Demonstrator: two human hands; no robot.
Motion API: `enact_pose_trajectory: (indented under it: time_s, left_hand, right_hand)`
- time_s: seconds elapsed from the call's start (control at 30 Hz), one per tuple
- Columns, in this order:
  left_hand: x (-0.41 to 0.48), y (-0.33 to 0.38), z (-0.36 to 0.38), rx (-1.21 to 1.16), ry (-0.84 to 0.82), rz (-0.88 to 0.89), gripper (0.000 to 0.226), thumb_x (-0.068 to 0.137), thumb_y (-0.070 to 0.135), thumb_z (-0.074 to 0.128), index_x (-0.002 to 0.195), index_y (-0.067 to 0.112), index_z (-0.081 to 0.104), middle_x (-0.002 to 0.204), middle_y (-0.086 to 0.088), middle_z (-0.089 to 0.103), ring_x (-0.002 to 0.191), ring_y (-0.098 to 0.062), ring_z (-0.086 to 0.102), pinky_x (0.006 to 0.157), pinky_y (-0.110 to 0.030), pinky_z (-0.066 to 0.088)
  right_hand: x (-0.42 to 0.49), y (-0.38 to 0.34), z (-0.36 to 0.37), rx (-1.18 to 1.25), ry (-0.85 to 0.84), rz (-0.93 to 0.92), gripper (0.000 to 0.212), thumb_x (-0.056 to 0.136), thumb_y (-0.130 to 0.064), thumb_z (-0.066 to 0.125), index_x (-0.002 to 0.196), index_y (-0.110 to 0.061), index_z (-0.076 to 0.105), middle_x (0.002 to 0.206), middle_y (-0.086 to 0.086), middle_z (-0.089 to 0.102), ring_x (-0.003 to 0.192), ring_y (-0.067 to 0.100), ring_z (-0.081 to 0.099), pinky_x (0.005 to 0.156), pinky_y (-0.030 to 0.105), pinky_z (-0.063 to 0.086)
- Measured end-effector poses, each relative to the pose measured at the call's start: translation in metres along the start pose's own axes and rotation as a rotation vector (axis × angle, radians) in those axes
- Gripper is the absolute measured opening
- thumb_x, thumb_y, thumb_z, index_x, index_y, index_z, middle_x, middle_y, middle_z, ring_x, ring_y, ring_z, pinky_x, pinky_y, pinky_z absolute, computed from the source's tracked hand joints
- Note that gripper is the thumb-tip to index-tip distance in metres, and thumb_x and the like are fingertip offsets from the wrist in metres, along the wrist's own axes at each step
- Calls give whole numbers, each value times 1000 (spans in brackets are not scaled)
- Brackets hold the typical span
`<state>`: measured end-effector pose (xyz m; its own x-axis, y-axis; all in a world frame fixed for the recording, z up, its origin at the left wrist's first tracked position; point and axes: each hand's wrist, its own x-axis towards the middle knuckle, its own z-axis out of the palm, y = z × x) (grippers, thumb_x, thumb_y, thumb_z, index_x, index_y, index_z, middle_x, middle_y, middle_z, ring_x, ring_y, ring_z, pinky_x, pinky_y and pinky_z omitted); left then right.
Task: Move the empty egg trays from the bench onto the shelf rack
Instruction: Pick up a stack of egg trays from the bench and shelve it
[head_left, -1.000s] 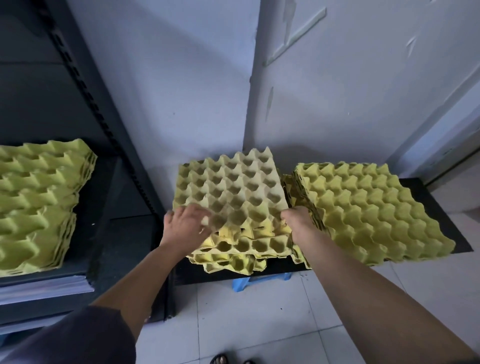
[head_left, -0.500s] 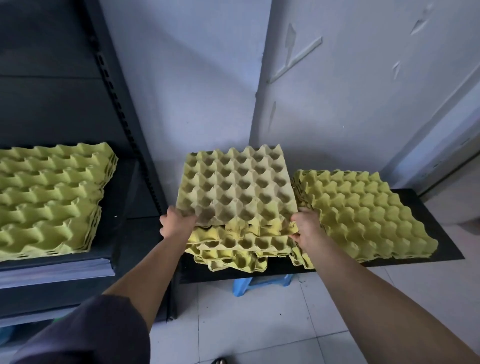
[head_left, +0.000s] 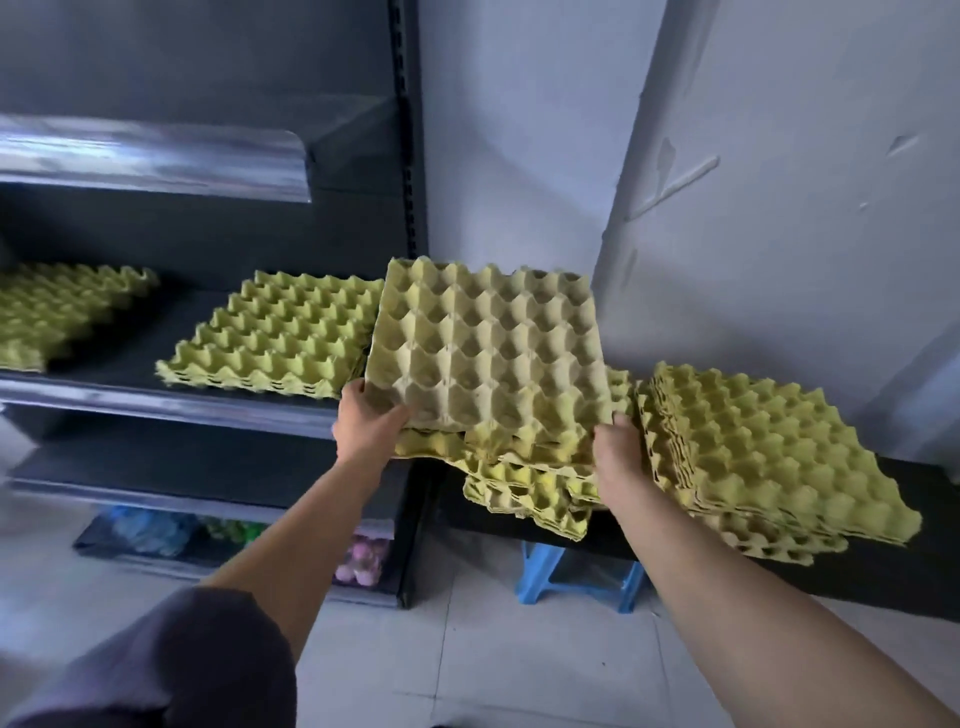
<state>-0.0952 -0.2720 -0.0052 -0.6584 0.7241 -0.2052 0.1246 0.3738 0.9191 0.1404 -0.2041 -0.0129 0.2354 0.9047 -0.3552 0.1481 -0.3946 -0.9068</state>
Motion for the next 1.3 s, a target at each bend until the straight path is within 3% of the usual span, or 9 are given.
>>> enact_pose_trajectory:
  time_s: [0.2, 0.33, 0.4, 0.47, 0.6, 0.87, 1.03, 1.17, 1.3]
  left_hand:
    - [-21, -12, -93, -47, 157, 43, 42, 67, 24, 65, 104, 22, 47, 102, -5, 60, 100, -29, 56, 90, -48, 48]
    - [-16, -30, -154, -78, 256, 49, 43, 55, 33, 59, 97, 26, 51, 99, -2, 63, 97, -28, 60, 92, -49, 47]
    - [-11, -40, -187, -91, 298, 70, 46, 54, 34, 59, 99, 31, 51, 100, -1, 64, 99, -27, 60, 93, -48, 46]
    - [-2, -53, -223, -117, 337, 68, 52, 54, 37, 61, 105, 38, 48, 106, 1, 63, 104, -27, 58, 95, -50, 45]
    - [24, -71, -301, -124, 394, 59, 77, 55, 43, 62, 128, 37, 40, 119, -1, 60, 112, -27, 54, 96, -49, 46]
    - [96, -90, -438, -19, 451, 159, 65, 82, 42, 64, 138, 25, 37, 134, -10, 43, 123, -28, 43, 105, -48, 37]
    - [137, -94, -479, 506, 584, 223, 58, 90, 47, 49, 142, 31, 31, 152, -7, 17, 140, -25, 13, 112, -44, 11]
    - [176, -108, -499, 1068, 330, 475, 64, 87, 55, 49, 144, 39, 23, 153, -3, 18, 142, -23, 9, 114, -51, 1]
    - [226, -118, -517, 1278, 251, 494, 69, 83, 40, 63, 143, 38, 27, 150, -4, 24, 139, -25, 19, 113, -54, 5]
  right_hand:
    - [-56, -20, 53, -157, -121, -143, 39, 96, -4, 39, 134, 2, 43, 136, 19, 49, 122, 36, 47, 98, 41, 39]
    - [-81, -22, 105, -254, -238, -265, 29, 88, -1, 41, 109, -9, 60, 105, 13, 62, 98, 31, 57, 80, 35, 43]
    - [-96, -23, 137, -258, -301, -294, 27, 86, -1, 40, 102, -10, 59, 102, 10, 63, 90, 27, 56, 75, 31, 42]
    - [-114, -26, 173, -240, -351, -303, 29, 87, 0, 38, 108, -9, 56, 111, 11, 61, 94, 26, 55, 78, 30, 43]
    - [-154, -30, 253, -223, -443, -249, 50, 95, -6, 32, 143, -17, 36, 142, 2, 42, 126, 28, 44, 104, 40, 39]
    - [-225, -28, 406, -60, -411, -187, 49, 96, -2, 29, 143, -13, 37, 147, 8, 40, 129, 29, 43, 106, 39, 37]
    - [-247, -36, 476, -42, -345, -172, 48, 97, -2, 29, 144, -12, 36, 148, 8, 38, 132, 29, 41, 107, 38, 34]
    - [-256, -44, 533, -43, -321, -137, 49, 99, -4, 29, 147, -14, 31, 151, 9, 34, 134, 31, 38, 109, 41, 34]
    - [-250, -51, 596, -37, -326, -129, 49, 99, -4, 29, 147, -13, 30, 151, 10, 34, 133, 32, 39, 109, 44, 35]
